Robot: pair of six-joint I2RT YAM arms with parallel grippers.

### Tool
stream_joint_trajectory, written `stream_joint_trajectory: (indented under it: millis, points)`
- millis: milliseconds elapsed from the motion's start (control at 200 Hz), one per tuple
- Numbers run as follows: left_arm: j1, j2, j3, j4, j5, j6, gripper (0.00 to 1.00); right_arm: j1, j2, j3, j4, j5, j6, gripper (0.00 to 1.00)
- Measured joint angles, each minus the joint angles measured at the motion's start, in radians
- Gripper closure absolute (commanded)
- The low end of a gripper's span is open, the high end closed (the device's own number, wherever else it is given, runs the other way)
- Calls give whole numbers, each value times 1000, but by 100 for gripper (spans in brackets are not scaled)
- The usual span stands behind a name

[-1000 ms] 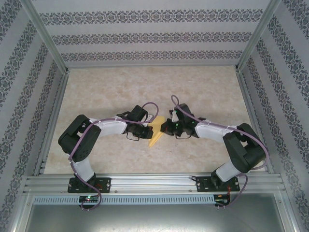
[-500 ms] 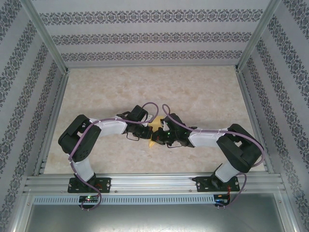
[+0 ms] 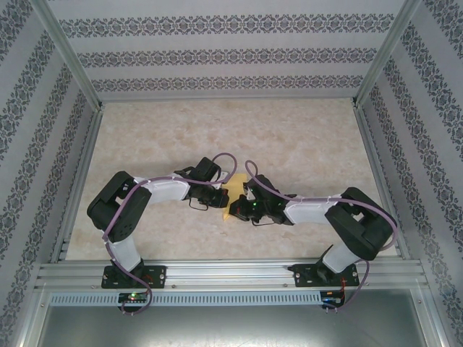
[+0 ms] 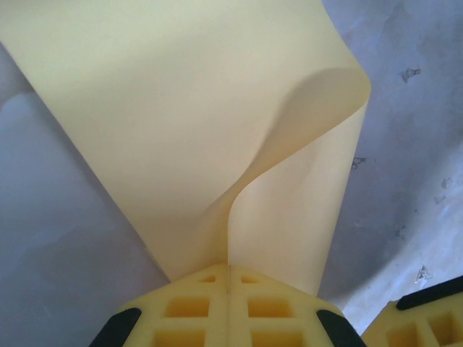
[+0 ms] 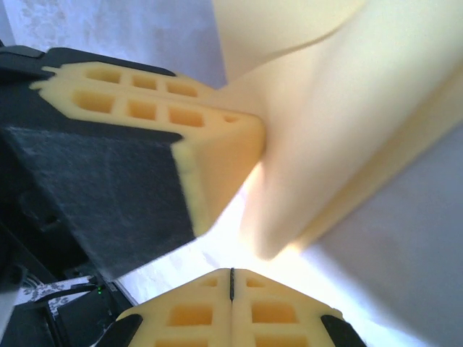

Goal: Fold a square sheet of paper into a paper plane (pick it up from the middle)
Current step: Third fold the triangle at the center of the table.

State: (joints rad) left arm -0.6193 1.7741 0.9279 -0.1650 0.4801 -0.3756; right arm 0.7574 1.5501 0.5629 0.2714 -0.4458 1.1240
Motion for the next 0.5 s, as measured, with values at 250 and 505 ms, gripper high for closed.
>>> stream_joint_trajectory:
  millis: [250, 505]
  points:
    - [0, 2, 0, 2, 17, 0, 95, 5, 10, 0, 14, -2, 3, 100]
    - [0, 5, 0, 2, 5, 0, 96, 13, 30, 0, 28, -8, 7, 100]
